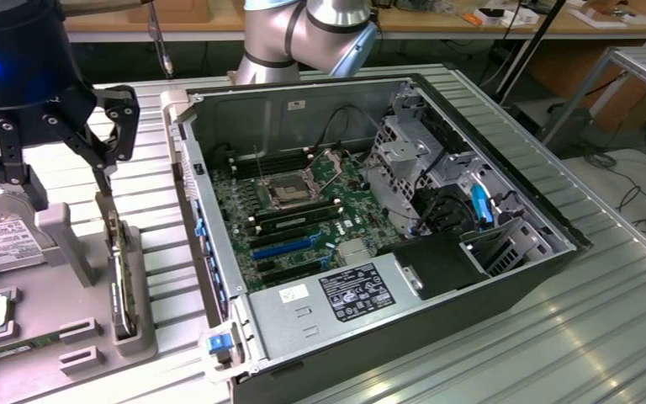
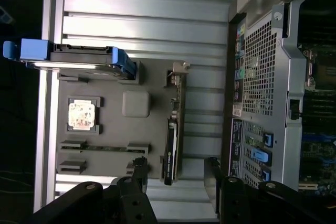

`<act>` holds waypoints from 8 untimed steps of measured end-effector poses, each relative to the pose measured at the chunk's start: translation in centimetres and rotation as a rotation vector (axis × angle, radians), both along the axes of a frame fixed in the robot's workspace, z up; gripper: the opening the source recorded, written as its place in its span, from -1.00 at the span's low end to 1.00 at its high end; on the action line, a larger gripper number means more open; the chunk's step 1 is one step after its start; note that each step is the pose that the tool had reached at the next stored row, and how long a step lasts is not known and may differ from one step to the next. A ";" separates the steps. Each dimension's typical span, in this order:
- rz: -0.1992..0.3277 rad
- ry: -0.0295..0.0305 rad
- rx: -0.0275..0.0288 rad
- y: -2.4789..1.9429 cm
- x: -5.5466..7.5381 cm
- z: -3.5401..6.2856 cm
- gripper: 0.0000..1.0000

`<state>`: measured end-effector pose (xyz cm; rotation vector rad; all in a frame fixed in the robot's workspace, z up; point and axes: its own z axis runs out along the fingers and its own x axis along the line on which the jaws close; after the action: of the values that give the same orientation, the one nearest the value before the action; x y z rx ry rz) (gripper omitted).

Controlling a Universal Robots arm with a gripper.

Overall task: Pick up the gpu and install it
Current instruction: 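Pick up the gpu and move the gpu toward the slot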

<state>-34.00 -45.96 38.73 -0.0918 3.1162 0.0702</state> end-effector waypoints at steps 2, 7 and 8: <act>0.000 0.0001 -0.0001 0.00 0.0 -0.16 0.11; 0.000 0.0000 0.0000 0.00 0.0 -0.63 0.11; 0.000 0.0001 0.0000 0.00 0.0 -0.70 0.11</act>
<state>-34.00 -45.96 38.03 -0.0919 3.1163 0.0702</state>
